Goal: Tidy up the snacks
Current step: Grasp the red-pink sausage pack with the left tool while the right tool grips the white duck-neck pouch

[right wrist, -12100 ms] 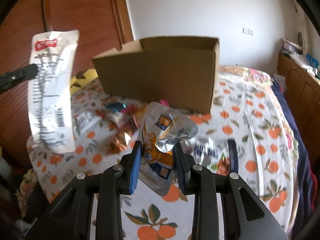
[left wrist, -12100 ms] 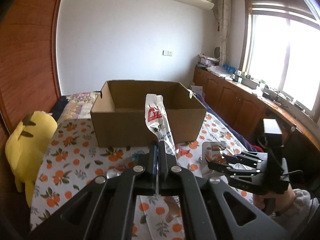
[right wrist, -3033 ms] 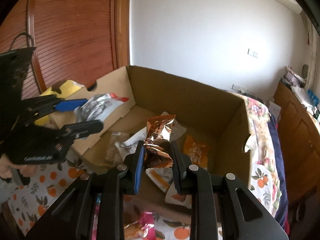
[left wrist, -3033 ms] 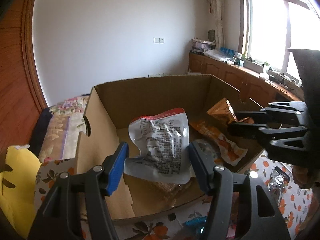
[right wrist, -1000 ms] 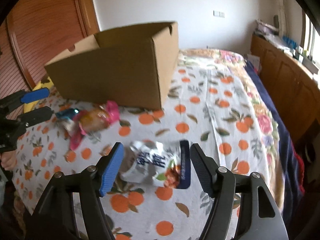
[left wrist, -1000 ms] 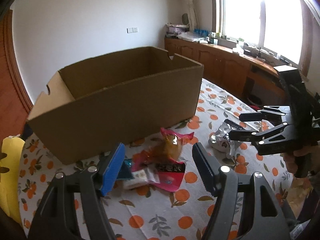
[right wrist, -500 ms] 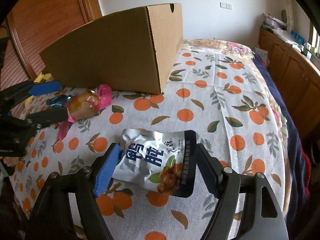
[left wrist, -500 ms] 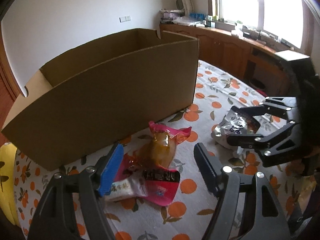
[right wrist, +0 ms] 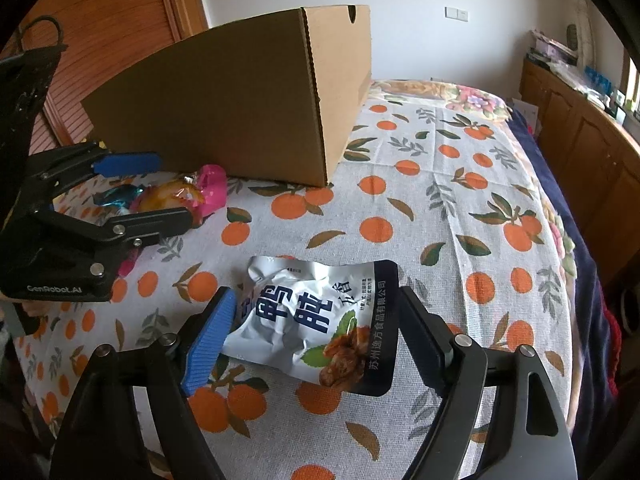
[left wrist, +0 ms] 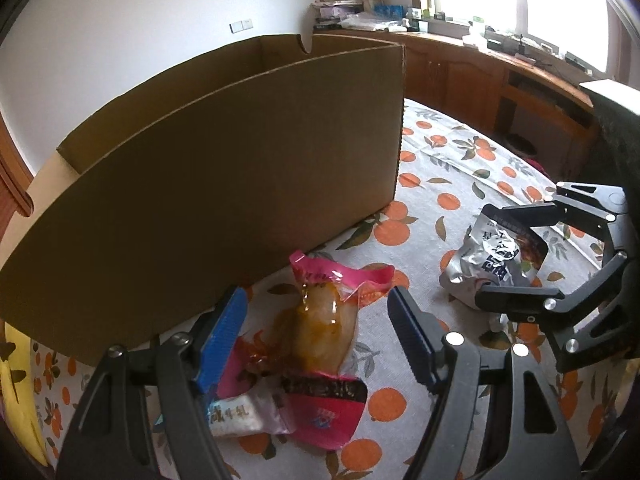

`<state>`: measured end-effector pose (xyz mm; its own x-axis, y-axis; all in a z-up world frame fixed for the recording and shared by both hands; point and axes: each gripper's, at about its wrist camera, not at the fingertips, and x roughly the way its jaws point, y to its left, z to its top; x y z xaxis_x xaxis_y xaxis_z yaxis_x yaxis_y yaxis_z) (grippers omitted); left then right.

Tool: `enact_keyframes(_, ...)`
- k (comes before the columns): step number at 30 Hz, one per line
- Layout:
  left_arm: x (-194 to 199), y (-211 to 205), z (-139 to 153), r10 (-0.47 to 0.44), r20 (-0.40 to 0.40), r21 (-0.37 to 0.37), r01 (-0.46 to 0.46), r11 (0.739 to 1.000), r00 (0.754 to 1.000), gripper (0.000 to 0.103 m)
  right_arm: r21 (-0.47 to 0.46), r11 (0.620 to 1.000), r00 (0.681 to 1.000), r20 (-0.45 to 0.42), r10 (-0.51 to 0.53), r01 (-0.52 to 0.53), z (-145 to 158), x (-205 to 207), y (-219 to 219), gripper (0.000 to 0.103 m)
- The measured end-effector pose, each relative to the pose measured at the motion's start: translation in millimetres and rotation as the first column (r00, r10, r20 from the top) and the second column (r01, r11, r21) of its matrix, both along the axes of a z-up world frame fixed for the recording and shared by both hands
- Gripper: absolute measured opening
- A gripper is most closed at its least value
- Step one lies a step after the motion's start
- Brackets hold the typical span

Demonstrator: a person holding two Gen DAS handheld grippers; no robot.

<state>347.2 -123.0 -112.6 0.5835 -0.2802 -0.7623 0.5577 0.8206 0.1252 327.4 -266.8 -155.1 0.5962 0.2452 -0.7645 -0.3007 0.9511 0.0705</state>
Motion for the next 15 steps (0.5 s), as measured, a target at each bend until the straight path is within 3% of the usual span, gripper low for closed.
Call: enact_keyframes(15, 11, -13, -13, 0.025, -0.034, 0.060, -0.023, 0.998, 0.999, 0.074, 0.005, 1.000, 1.000, 0.001, 0.002, -0.002, 0, 0, -1, 0.083)
